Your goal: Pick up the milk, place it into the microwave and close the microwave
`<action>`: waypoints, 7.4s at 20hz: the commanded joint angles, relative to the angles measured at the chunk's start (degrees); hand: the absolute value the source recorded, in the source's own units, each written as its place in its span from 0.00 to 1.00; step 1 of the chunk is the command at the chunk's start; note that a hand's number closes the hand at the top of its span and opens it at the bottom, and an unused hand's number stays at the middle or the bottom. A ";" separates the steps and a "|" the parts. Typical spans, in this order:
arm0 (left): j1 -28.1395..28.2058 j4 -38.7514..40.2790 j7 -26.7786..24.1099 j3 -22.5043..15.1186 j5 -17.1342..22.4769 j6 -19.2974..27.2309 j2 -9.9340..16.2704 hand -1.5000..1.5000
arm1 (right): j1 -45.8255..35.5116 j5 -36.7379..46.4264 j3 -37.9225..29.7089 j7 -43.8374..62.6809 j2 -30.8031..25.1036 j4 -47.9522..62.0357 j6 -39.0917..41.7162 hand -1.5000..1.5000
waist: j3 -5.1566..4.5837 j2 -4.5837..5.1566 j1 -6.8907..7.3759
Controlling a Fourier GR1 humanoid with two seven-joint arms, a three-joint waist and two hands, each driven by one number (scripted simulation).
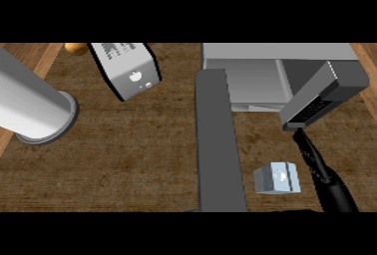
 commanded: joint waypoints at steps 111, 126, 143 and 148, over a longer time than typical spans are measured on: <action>-18.41 17.29 4.64 12.95 1.52 -15.38 0.37 0.00 | -68.03 8.45 -20.82 -18.46 -9.31 91.18 -33.88 0.00 | 0.30 2.56 4.52; -16.07 5.94 11.96 -0.98 -6.03 -11.36 -3.44 0.00 | -63.82 4.31 -22.63 -25.41 -4.79 90.05 -21.06 0.00 | 0.09 0.45 0.62; -27.11 16.09 17.24 -14.34 -17.25 -6.79 -3.48 1.00 | -39.33 -0.50 -17.43 -28.51 -1.56 70.82 -5.18 0.00 | -0.16 -0.86 -3.44; -32.68 17.71 20.67 -16.54 -21.32 -5.52 -3.48 1.00 | -27.95 -0.85 -14.16 -28.79 -2.25 58.05 -1.72 0.00 | -0.20 -0.88 -3.62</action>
